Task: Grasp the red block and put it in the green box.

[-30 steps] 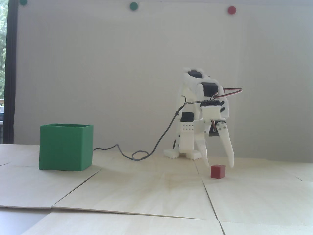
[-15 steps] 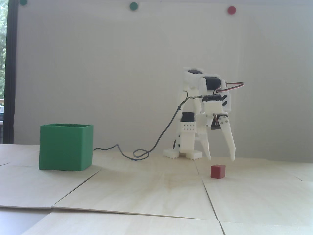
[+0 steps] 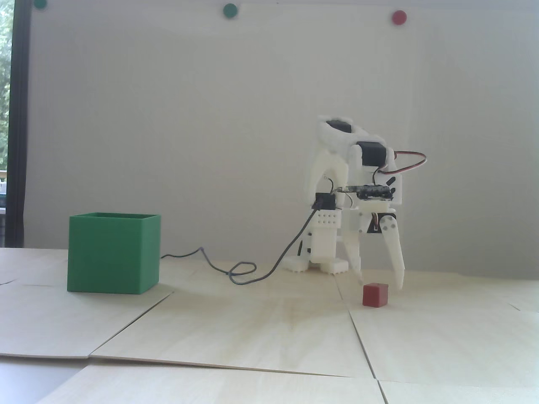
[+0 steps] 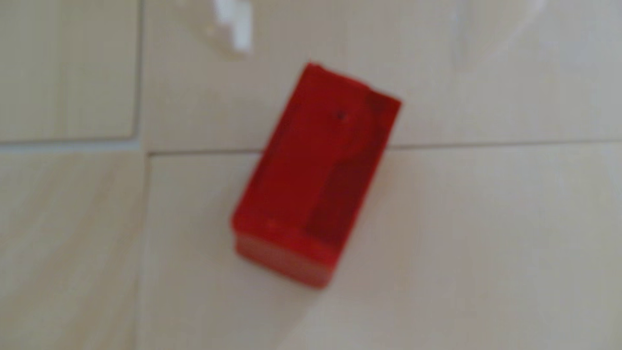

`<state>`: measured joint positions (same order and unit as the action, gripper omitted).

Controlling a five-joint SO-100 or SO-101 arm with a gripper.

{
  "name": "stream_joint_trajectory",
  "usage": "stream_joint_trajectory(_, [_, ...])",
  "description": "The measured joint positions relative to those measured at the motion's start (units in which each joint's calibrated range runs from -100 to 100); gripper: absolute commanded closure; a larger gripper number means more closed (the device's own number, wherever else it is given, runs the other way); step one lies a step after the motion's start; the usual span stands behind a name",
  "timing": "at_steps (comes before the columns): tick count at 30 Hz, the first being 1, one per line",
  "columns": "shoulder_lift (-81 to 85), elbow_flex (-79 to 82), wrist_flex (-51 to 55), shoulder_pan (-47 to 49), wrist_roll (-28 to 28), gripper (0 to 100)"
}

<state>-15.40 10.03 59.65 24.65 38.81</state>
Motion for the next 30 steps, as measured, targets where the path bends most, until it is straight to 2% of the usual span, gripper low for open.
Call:
stream_joint_trajectory(14, [0.0, 2.3, -2.7, 0.0, -0.1, 79])
stream_joint_trajectory(21, [0.0, -7.0, 5.3, -0.1, -0.3, 79])
stream_joint_trajectory(30, [-3.2, -9.4, 6.6, -1.4, -0.3, 79])
